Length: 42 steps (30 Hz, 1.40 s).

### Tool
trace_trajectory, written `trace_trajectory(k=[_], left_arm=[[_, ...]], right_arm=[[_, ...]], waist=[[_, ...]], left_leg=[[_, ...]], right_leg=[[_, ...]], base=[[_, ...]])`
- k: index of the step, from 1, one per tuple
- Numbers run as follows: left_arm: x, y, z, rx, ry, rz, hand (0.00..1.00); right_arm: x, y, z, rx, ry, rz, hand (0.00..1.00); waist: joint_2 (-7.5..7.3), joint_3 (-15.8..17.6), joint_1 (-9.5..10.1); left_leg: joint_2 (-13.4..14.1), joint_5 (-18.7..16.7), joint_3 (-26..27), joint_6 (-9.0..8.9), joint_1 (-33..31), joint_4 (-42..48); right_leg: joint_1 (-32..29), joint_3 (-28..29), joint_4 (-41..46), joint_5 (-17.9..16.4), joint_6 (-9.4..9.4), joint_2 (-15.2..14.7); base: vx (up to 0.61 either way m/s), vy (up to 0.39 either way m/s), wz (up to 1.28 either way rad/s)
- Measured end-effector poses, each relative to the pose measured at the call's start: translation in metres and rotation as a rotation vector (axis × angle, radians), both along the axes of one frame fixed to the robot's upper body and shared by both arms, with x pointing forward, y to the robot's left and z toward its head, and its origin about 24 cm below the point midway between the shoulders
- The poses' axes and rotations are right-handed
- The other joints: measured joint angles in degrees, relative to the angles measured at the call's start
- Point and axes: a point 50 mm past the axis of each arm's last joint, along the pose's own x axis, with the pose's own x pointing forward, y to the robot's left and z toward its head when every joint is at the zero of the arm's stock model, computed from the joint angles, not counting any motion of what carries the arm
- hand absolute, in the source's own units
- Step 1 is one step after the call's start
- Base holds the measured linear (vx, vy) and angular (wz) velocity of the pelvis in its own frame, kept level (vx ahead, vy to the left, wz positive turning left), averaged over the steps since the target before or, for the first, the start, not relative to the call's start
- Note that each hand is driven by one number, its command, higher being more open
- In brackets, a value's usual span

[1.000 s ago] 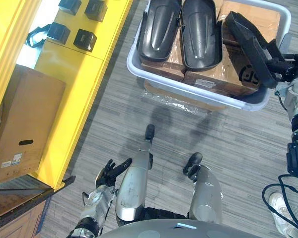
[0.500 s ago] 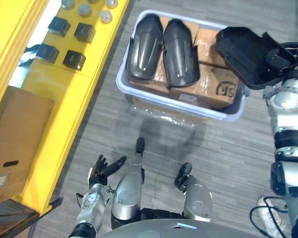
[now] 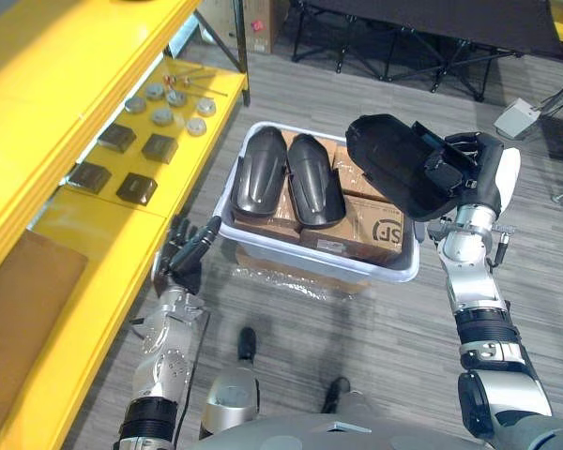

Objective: Walk over and take three plastic housings, then place them on the shelf

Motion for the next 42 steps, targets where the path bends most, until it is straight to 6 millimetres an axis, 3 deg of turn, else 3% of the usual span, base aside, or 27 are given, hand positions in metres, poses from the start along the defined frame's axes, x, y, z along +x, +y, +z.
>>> trace_trajectory(k=[4, 9, 13, 19, 29, 42], left_arm=[[0.000, -0.021, -0.009, -0.177, 0.081, -0.111, 1.00], [0.006, -0.052, -0.024, -0.292, 0.201, -0.248, 1.00], [0.003, -0.060, -0.027, -0.351, 0.228, -0.274, 1.00], [0.017, -0.075, -0.011, -0.540, 0.161, -0.306, 1.00], [0.024, -0.103, 0.009, -0.825, 0.022, -0.398, 1.00], [0.021, -0.111, 0.012, -0.812, 0.037, -0.468, 1.00]], right_arm=[[0.001, 0.013, 0.004, -0.076, -0.043, 0.065, 0.00], [-0.004, 0.034, 0.027, -0.129, -0.229, 0.179, 0.00], [-0.014, 0.046, 0.029, -0.170, -0.291, 0.258, 0.00], [-0.028, 0.073, 0.002, -0.134, -0.263, 0.386, 0.00], [-0.042, 0.107, -0.044, -0.115, -0.118, 0.515, 0.00], [-0.054, 0.117, -0.054, -0.035, -0.164, 0.506, 0.00]], waist=[[0.29, -1.67, -1.23], [0.40, -2.28, -2.41], [0.12, -3.98, -3.03], [-0.32, -5.82, -3.09], [-0.07, -6.96, -3.64], [-0.31, -8.43, -4.20]], left_leg=[[0.84, -0.18, 0.83, -0.15, 0.00, -0.01], [2.41, -0.15, 2.58, -0.52, 0.01, -0.02], [2.63, 0.03, 2.97, -0.67, -0.03, -0.02], [2.63, 0.67, 3.25, -0.67, -0.06, -0.02], [2.59, 1.00, 3.01, -0.68, 0.04, -0.03], [2.38, 0.96, 2.03, -0.72, -0.22, -0.02]], right_leg=[[0.10, 0.94, -1.83, 1.29, -0.34, 0.66], [0.11, 1.52, -3.67, 2.23, -0.98, 2.18], [0.01, 1.72, -3.83, 2.23, -0.99, 2.40], [0.06, 1.87, -4.25, 2.26, -1.01, 2.44], [0.35, 1.82, -4.54, 2.55, -1.10, 2.48], [0.82, 0.78, -4.86, 2.57, -1.10, 2.50]], base=[[-0.07, 0.003, -0.17], [-0.08, -0.020, -0.14], [-0.01, -0.009, -0.03], [0.00, 0.000, 0.00], [-0.01, 0.000, 0.00], [-0.01, 0.000, 0.03]])
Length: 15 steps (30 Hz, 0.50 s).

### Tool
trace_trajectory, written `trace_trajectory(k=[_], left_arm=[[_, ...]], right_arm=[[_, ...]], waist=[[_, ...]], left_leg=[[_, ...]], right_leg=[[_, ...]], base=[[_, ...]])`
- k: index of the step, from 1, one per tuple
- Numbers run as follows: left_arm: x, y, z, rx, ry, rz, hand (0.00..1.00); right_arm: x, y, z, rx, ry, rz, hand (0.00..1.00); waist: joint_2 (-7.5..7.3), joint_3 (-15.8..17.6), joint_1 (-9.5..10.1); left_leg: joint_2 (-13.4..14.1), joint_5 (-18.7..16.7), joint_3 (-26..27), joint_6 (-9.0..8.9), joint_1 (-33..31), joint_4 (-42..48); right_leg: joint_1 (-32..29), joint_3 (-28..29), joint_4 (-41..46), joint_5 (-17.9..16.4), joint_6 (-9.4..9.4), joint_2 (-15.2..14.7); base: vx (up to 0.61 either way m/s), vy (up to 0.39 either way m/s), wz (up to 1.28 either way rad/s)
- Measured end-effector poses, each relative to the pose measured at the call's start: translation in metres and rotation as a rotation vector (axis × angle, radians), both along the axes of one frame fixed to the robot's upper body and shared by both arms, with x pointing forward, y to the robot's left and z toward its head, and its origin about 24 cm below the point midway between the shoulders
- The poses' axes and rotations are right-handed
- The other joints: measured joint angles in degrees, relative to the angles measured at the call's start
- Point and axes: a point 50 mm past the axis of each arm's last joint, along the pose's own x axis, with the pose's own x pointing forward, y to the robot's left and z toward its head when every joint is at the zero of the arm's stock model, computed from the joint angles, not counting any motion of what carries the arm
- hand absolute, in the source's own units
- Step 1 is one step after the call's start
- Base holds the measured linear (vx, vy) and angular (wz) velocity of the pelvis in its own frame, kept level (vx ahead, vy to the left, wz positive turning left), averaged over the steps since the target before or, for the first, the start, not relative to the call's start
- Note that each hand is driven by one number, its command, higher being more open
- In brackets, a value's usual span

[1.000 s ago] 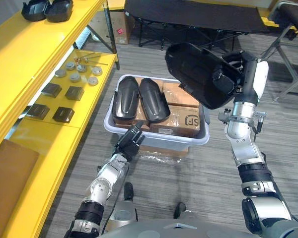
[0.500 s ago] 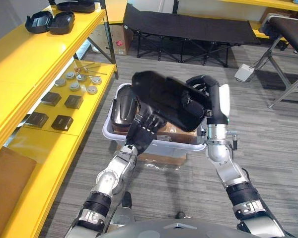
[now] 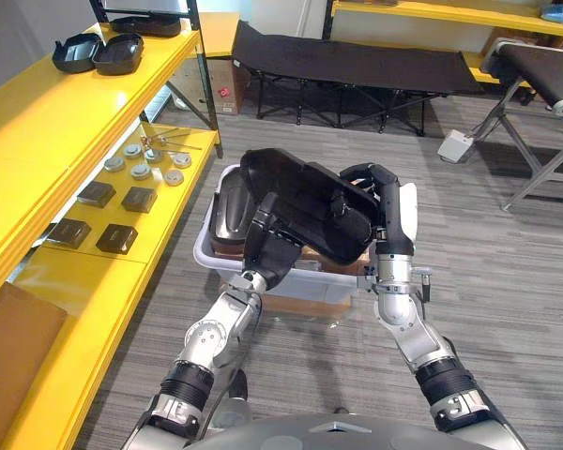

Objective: Walk over and take three plastic housings, then place them on the shelf

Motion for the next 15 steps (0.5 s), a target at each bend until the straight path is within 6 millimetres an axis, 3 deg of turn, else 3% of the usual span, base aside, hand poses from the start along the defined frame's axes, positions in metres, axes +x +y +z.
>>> trace_trajectory(k=[1, 2, 8, 15], left_arm=[[-0.001, -0.003, 0.000, 0.009, -0.003, -0.017, 1.00], [-0.003, -0.005, 0.000, 0.017, -0.005, -0.042, 0.00], [-0.013, -0.021, -0.003, 0.096, -0.047, -0.191, 0.00], [-0.015, -0.024, -0.004, 0.163, -0.095, -0.251, 0.00]], right_arm=[[-0.001, 0.002, -0.001, 0.003, 0.003, 0.006, 0.00], [-0.001, 0.004, -0.002, 0.002, 0.006, 0.013, 0.00], [-0.008, 0.009, -0.008, 0.017, 0.024, 0.037, 0.00], [-0.018, 0.019, -0.009, 0.036, -0.006, 0.106, 0.00]], waist=[[0.00, 0.00, 0.00], [-0.01, -0.01, 0.01], [-0.78, -0.89, 0.03], [-0.98, -1.07, -0.31]], left_leg=[[-0.03, 0.00, -0.09, 0.00, -0.02, 0.00], [-0.05, 0.00, -0.11, 0.00, -0.04, 0.00], [-0.37, -0.01, -0.29, 0.00, -0.18, 0.01], [-0.38, -0.02, -0.14, -0.01, -0.08, 0.01]], right_leg=[[0.07, -0.08, -0.07, 0.00, 0.00, 0.00], [0.10, -0.14, -0.15, 0.00, 0.00, 0.00], [0.32, -0.23, -0.60, 0.06, 0.09, -0.04], [0.31, -0.22, -0.62, 0.09, 0.14, -0.09]], base=[[0.00, -0.004, 0.06], [0.00, 0.000, 0.00], [0.00, -0.002, 0.01], [0.00, 0.000, -0.01]])
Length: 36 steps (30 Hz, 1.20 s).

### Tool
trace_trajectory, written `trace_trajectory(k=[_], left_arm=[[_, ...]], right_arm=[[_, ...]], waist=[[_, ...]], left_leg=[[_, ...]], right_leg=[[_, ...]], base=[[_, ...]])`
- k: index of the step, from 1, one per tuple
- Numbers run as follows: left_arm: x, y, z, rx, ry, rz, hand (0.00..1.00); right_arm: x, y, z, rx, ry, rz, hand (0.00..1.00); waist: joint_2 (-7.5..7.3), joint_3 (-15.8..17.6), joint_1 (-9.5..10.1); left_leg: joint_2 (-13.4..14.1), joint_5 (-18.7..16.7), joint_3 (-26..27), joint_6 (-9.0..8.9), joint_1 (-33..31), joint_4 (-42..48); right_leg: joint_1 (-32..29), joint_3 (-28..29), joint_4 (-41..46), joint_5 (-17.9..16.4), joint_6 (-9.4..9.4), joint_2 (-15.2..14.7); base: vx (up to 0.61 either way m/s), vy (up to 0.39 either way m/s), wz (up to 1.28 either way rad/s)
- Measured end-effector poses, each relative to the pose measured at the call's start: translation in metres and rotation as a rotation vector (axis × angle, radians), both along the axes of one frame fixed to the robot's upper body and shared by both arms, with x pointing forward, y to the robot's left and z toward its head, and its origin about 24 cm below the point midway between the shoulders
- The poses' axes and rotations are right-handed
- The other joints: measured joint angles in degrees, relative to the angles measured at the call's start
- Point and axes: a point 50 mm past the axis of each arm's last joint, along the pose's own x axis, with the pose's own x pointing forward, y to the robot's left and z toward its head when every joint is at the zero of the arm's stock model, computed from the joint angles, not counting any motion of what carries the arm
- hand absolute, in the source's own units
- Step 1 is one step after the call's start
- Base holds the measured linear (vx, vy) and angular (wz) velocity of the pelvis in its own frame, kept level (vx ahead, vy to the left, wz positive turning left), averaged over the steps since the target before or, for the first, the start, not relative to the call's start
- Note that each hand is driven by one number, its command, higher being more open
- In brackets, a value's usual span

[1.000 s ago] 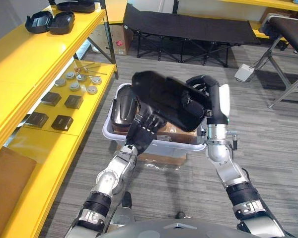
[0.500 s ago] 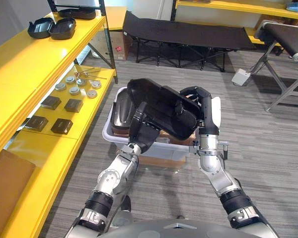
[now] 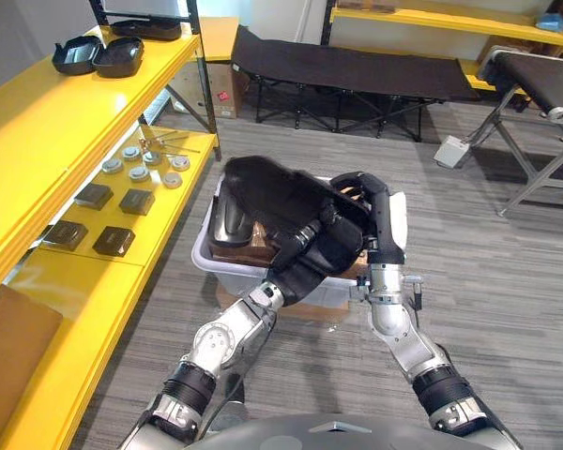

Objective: Walk over and take three plastic housings, then place them on the shelf

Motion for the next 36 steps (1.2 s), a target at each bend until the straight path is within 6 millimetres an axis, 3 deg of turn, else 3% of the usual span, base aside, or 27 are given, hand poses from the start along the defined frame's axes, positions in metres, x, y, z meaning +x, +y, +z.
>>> trace_trajectory(k=[17, 18, 22, 26, 28, 31, 36], left_arm=[[0.000, -0.009, 0.002, -0.082, 0.011, 0.131, 0.00], [0.000, -0.009, 0.001, -0.092, 0.016, 0.144, 0.00], [-0.006, -0.004, -0.001, -0.119, 0.024, 0.235, 0.00], [0.002, 0.010, 0.000, -0.038, -0.026, 0.378, 0.00], [0.007, 0.028, 0.017, 0.058, -0.117, 0.507, 0.00], [0.003, 0.038, 0.029, 0.168, -0.191, 0.578, 0.00], [0.002, 0.057, 0.037, 0.444, -0.257, 0.706, 0.00]], right_arm=[[0.000, 0.008, 0.000, 0.080, 0.024, 0.011, 0.00], [0.001, 0.011, -0.001, 0.100, 0.036, 0.015, 1.00], [-0.003, 0.018, -0.009, 0.100, 0.075, 0.043, 1.00], [-0.009, 0.023, -0.020, 0.069, 0.150, 0.083, 1.00], [-0.016, 0.025, -0.036, 0.055, 0.245, 0.089, 1.00], [-0.016, 0.038, -0.032, 0.130, 0.251, 0.098, 1.00], [-0.013, 0.037, -0.032, 0.140, 0.292, 0.087, 1.00]], waist=[[-0.33, -0.16, 0.22], [-0.45, -0.17, 0.23], [-1.15, -0.39, 0.18], [-1.32, -0.40, 0.28], [-1.34, -0.39, 0.43], [-1.30, -0.41, 0.19], [-0.95, -0.61, 0.08]], left_leg=[[-0.23, -0.23, 0.11, 0.13, -0.09, 0.00], [-0.22, -0.25, 0.10, 0.12, -0.09, 0.00], [-0.22, -0.42, 0.14, 0.00, -0.05, 0.00], [-0.16, -0.51, 0.14, -0.07, 0.01, 0.00], [-0.37, -0.76, 0.39, -0.42, -0.09, -0.01], [-0.28, -0.76, 0.43, -0.44, 0.06, 0.00], [-0.31, -0.74, 0.41, -0.46, 0.08, 0.00]], right_leg=[[-0.28, -0.04, 0.12, -0.08, 0.00, -0.40], [-0.29, -0.05, 0.15, -0.12, -0.04, -0.40], [-0.36, 0.07, 0.24, -0.20, -0.09, -0.42], [-0.46, 0.10, 0.65, -0.41, -0.18, -0.41], [-1.20, 0.17, 1.76, -0.98, -0.64, -0.14], [-1.35, 0.16, 2.02, -1.39, -1.11, -0.07], [-1.41, 0.09, 2.02, -1.43, -1.16, -0.09]], base=[[0.00, 0.000, 0.00], [0.00, 0.000, 0.00], [0.00, 0.000, 0.00], [0.00, 0.000, 0.00], [-0.01, 0.004, -0.04], [0.00, 0.001, -0.01], [0.00, 0.000, 0.00]])
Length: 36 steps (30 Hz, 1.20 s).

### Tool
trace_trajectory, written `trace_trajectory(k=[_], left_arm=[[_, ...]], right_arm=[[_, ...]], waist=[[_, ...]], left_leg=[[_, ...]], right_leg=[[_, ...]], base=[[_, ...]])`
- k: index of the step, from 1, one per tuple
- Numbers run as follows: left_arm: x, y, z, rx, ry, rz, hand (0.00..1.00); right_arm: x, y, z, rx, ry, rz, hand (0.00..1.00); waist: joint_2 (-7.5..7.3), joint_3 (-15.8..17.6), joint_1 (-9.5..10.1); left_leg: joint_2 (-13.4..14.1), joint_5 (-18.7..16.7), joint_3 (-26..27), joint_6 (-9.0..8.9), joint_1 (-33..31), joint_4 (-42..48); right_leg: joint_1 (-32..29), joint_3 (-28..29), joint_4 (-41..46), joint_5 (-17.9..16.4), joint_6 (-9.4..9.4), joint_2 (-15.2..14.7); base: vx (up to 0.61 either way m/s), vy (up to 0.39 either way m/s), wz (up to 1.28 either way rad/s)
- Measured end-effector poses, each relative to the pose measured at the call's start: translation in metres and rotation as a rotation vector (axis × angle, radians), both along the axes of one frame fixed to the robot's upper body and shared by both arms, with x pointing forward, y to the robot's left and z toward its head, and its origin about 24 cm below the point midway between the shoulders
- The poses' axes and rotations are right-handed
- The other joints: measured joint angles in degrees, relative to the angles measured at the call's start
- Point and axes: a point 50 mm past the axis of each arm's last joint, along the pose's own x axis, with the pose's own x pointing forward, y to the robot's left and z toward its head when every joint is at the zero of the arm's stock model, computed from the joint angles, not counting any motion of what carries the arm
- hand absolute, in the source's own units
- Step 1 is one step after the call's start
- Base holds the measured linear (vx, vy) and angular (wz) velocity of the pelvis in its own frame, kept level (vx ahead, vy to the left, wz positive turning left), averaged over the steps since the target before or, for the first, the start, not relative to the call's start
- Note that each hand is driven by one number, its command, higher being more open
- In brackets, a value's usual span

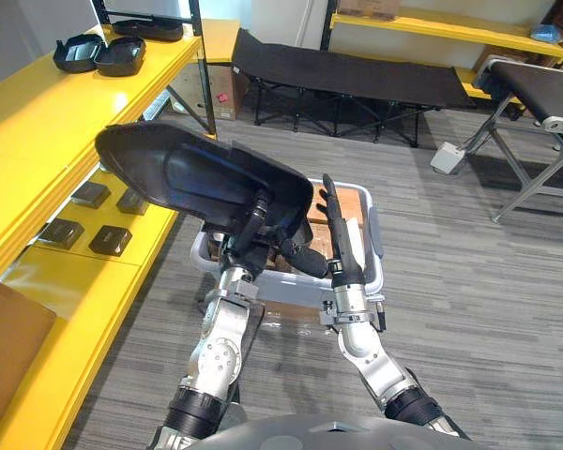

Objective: Walk over and take three plastic housings, then place them on the shelf

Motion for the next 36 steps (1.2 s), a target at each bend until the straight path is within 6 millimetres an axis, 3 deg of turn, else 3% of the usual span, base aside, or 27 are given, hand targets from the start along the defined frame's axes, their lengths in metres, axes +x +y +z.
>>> trace_trajectory(k=[5, 8, 13, 19, 29, 36], left_arm=[[-0.005, 0.031, 0.004, 0.300, 0.042, 0.245, 0.00], [-0.014, 0.063, 0.002, 0.542, 0.107, 0.464, 0.00], [-0.033, 0.079, -0.005, 0.759, 0.180, 0.581, 0.00], [-0.035, 0.082, -0.002, 0.823, 0.155, 0.576, 0.00], [-0.057, 0.080, -0.020, 0.841, 0.149, 0.394, 0.00], [-0.063, 0.081, -0.016, 0.823, 0.110, 0.365, 0.00]], right_arm=[[-0.005, -0.021, -0.020, -0.025, 0.140, -0.105, 1.00], [-0.012, -0.038, -0.032, 0.018, 0.234, -0.169, 1.00], [-0.019, -0.049, -0.028, 0.068, 0.257, -0.142, 1.00], [-0.024, -0.052, -0.032, 0.114, 0.295, -0.116, 1.00], [-0.038, -0.089, -0.042, 0.151, 0.349, -0.251, 1.00], [-0.043, -0.087, -0.046, 0.156, 0.381, -0.200, 1.00]], waist=[[0.56, -0.17, 0.07], [1.75, -0.81, -0.10], [2.65, -1.36, -0.04], [2.69, -1.38, -0.07], [3.89, -1.96, -0.50], [4.30, -2.16, -0.10]], left_leg=[[0.03, -0.04, 0.03, -0.05, -0.10, 0.00], [0.11, -0.13, 0.40, -0.14, -0.34, 0.00], [0.32, -0.09, 0.44, -0.10, -0.55, 0.02], [0.35, -0.43, 1.16, -0.37, -0.57, 0.02], [0.54, -0.38, 2.46, -0.15, -0.76, 0.04], [0.59, -0.72, 2.35, -0.52, 0.12, 0.05]], right_leg=[[-0.14, 0.03, -0.07, -0.09, -0.08, 0.05], [-0.64, 0.46, -0.16, -0.10, -0.11, 0.06], [-0.87, 0.55, -0.33, -0.13, -0.17, 0.30], [-1.45, 1.43, -0.18, -0.14, -0.18, 0.22], [-2.58, 2.84, -0.15, 0.00, -0.01, 0.21], [-1.90, 3.07, -0.07, -0.16, -0.17, 0.22]], base=[[0.00, 0.000, 0.00], [0.02, -0.005, -0.06], [0.00, -0.002, -0.01], [0.00, 0.002, -0.07], [0.01, 0.001, -0.07], [0.01, -0.002, -0.02]])
